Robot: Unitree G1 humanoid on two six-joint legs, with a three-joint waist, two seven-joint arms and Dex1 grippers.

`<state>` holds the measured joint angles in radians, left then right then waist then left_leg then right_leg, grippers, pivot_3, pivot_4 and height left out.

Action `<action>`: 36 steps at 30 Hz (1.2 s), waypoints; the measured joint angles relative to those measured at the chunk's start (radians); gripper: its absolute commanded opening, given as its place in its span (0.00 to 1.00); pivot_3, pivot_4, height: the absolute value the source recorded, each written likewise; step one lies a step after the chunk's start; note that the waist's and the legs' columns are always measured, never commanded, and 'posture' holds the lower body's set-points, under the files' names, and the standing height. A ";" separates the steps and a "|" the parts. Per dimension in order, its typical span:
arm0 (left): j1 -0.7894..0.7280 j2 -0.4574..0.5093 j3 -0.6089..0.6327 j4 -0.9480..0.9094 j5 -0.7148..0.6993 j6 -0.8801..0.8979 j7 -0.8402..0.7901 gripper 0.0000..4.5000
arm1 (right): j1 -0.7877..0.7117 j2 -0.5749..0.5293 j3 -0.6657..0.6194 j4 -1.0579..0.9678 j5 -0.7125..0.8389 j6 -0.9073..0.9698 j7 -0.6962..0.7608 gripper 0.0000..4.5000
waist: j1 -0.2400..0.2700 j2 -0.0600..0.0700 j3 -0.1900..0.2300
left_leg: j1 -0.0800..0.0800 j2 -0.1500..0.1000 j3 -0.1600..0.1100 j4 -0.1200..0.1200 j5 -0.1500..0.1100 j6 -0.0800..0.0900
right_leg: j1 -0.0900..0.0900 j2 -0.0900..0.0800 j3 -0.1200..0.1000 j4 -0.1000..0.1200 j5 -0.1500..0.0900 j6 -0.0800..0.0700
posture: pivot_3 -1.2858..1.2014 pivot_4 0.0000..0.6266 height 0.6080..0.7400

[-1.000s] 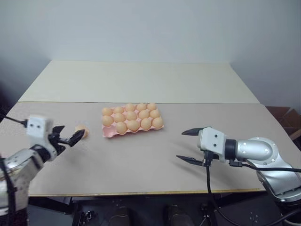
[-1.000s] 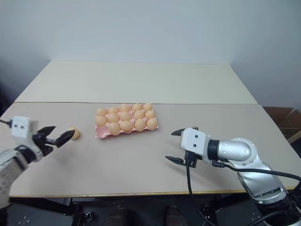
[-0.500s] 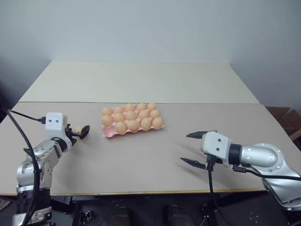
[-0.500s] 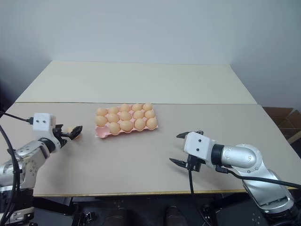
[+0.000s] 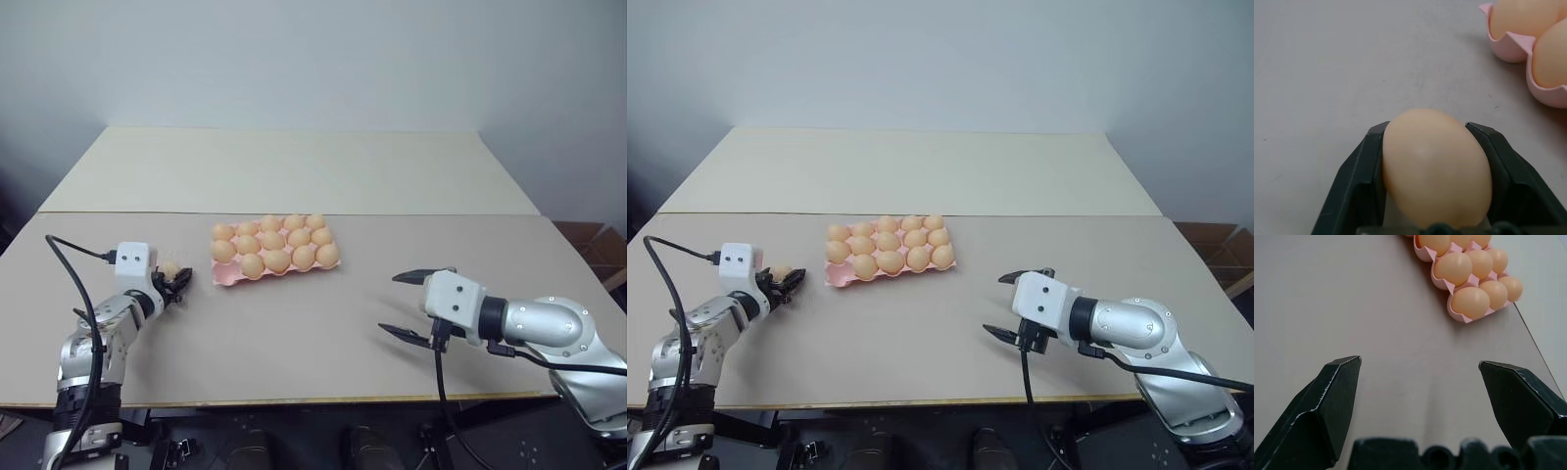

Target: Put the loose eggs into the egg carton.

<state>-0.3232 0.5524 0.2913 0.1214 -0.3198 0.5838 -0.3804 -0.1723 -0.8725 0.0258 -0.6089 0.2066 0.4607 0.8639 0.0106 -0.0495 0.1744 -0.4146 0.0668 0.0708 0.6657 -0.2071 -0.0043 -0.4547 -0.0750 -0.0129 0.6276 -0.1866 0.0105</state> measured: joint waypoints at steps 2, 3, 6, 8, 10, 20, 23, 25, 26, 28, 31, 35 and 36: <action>0.009 0.004 -0.006 -0.015 0.004 -0.001 -0.007 0.46 | 0.000 0.000 0.000 0.000 0.000 0.002 0.000 1.00 | 0.000 0.000 0.000 | 0.000 0.000 0.000 0.000 0.000 0.000 | 0.000 0.000 0.000 0.000 0.000 0.000 | 0.52 0.24 1.00; 0.014 0.004 -0.007 -0.031 0.002 -0.003 -0.013 0.46 | 0.000 0.000 0.000 0.000 0.000 0.003 0.000 1.00 | 0.000 0.000 0.000 | 0.000 0.000 0.000 0.000 0.000 0.000 | 0.000 0.000 0.000 0.000 0.000 0.000 | 0.52 0.24 1.00; 0.005 0.003 0.001 -0.089 -0.018 -0.017 -0.028 0.46 | -0.001 0.000 0.003 0.001 -0.001 0.002 0.000 1.00 | 0.001 0.000 0.000 | 0.000 0.000 0.000 0.000 0.000 0.000 | 0.000 0.000 0.000 0.000 0.000 0.000 | 0.52 0.24 1.00; -0.015 0.003 0.004 -0.126 -0.026 -0.047 -0.045 0.46 | -0.002 0.001 0.004 0.001 -0.003 0.002 0.000 1.00 | 0.003 0.000 0.000 | 0.000 0.000 0.000 0.000 0.000 0.000 | 0.000 0.000 0.000 0.000 0.000 0.000 | 0.52 0.24 1.00; -0.032 0.003 0.003 -0.164 -0.043 -0.070 -0.076 0.46 | -0.003 0.003 0.004 0.001 -0.007 0.002 -0.003 1.00 | 0.002 0.000 0.000 | 0.000 0.000 0.000 0.000 0.000 0.000 | 0.000 0.000 0.000 0.000 0.000 0.000 | 0.52 0.24 1.00; -0.033 0.032 -0.088 -0.205 -0.148 -0.038 -0.289 0.46 | 0.055 0.039 0.003 -0.042 -0.015 0.041 -0.071 1.00 | -0.001 0.000 0.000 | 0.000 0.000 0.000 0.000 0.000 0.000 | 0.000 0.000 0.000 0.000 0.000 0.000 | 0.52 0.24 1.00; -0.034 0.047 -0.107 -0.188 -0.153 -0.035 -0.329 0.46 | 0.072 0.040 0.002 -0.068 -0.014 0.061 -0.084 1.00 | -0.001 0.000 0.000 | 0.000 0.000 0.000 0.000 0.000 0.000 | 0.000 0.000 0.000 0.000 0.000 0.000 | 0.52 0.24 1.00; -0.034 0.058 -0.118 -0.178 -0.150 -0.043 -0.354 0.46 | 0.076 0.043 0.000 -0.086 -0.005 0.079 -0.091 1.00 | -0.001 0.000 0.000 | 0.000 0.000 0.000 0.000 0.000 0.000 | 0.000 0.000 0.000 0.000 0.000 0.000 | 0.52 0.24 1.00; -0.035 0.058 -0.119 -0.171 -0.145 -0.052 -0.360 0.54 | 0.076 0.048 -0.001 -0.096 0.000 0.092 -0.099 1.00 | -0.001 0.000 0.000 | 0.000 0.000 0.000 0.000 0.000 0.000 | 0.000 0.000 0.000 0.000 0.000 0.000 | 0.52 0.24 1.00; -0.037 0.057 -0.120 -0.157 -0.135 -0.063 -0.360 0.66 | 0.077 0.053 -0.002 -0.104 0.005 0.109 -0.108 1.00 | 0.000 0.000 0.000 | 0.000 0.000 0.000 0.000 0.000 0.000 | 0.000 0.000 0.000 0.000 0.000 0.000 | 0.52 0.24 1.00; -0.049 0.055 -0.122 -0.133 -0.114 -0.087 -0.357 0.86 | 0.080 0.054 -0.002 -0.111 0.008 0.118 -0.115 1.00 | 0.001 0.000 0.000 | 0.000 0.000 0.000 0.000 0.000 0.000 | 0.000 0.000 0.000 0.000 0.000 0.000 | 0.52 0.24 1.00; -0.068 0.036 -0.136 -0.094 -0.063 -0.139 -0.327 1.00 | 0.080 0.054 -0.002 -0.117 0.010 0.121 -0.119 1.00 | 0.001 0.000 0.000 | 0.000 0.000 0.000 0.000 0.000 0.000 | 0.000 0.000 0.000 0.000 0.000 0.000 | 0.52 0.24 1.00; -0.070 0.031 -0.136 -0.082 -0.053 -0.150 -0.317 1.00 | 0.079 0.054 -0.002 -0.117 0.010 0.121 -0.119 1.00 | 0.001 0.000 0.000 | 0.000 0.000 0.000 0.000 0.000 0.000 | 0.000 0.000 0.000 0.000 0.000 0.000 | 0.52 0.24 1.00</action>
<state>-0.3936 0.5830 0.1549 0.0397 -0.3731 0.4341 -0.6973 -0.0930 -0.8184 0.0240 -0.7256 0.2171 0.5814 0.7447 0.0115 -0.0495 0.1744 -0.4147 0.0664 0.0705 0.6660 -0.2071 -0.0042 -0.4543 -0.0748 -0.0127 0.6274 -0.1868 0.0107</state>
